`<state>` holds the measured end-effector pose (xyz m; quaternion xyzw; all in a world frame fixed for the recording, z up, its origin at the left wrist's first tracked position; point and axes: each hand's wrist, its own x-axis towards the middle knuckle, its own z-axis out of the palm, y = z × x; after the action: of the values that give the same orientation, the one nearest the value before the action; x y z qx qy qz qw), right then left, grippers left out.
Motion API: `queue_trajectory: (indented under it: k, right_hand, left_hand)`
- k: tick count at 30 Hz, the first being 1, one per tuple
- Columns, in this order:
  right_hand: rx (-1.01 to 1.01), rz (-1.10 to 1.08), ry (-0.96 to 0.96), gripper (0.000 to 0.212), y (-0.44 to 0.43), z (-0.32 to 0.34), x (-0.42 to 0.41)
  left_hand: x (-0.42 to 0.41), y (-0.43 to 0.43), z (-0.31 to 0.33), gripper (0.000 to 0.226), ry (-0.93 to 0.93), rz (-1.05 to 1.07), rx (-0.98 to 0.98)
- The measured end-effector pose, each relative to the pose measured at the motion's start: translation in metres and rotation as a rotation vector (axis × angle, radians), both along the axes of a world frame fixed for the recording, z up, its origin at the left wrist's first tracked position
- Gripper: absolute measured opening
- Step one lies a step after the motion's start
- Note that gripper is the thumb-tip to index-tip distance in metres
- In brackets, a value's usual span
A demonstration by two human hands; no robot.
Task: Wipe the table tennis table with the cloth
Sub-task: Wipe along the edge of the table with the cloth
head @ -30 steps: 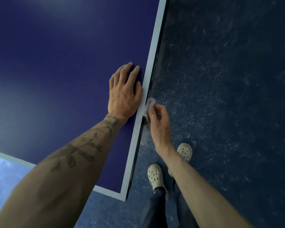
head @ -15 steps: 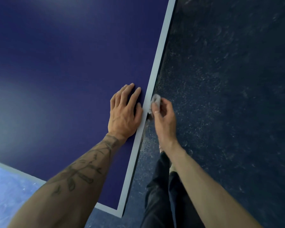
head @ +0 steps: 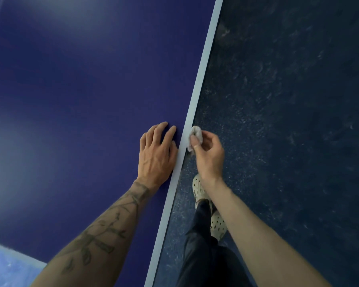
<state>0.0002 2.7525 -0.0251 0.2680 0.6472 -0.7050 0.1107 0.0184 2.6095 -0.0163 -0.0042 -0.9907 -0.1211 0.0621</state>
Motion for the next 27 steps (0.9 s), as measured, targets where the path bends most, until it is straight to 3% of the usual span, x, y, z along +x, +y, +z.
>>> queue_trajectory:
  k: [4,9,17,24,27]
  right_hand:
    - [0.068,-0.005,-0.052,0.021,-0.003,-0.003,-0.011]
    - [-0.002,0.013,-0.092,0.017,-0.008,-0.006,0.011]
    - [-0.008,-0.069,-0.008,0.012,0.004,-0.018,-0.123]
    - [0.017,0.075,-0.023,0.005,0.012,-0.017,-0.091]
    - [0.013,0.088,-0.014,0.008,0.016,-0.017,-0.134]
  left_hand:
    - [-0.057,0.000,0.002,0.036,0.002,0.006,0.020]
    - [-0.125,0.005,0.002,0.035,-0.019,-0.022,0.041]
    - [-0.214,0.020,0.002,0.040,-0.038,-0.015,0.042]
    - [-0.293,0.035,0.001,0.049,-0.072,0.000,0.026]
    - [-0.307,0.040,-0.006,0.052,-0.065,0.026,0.016]
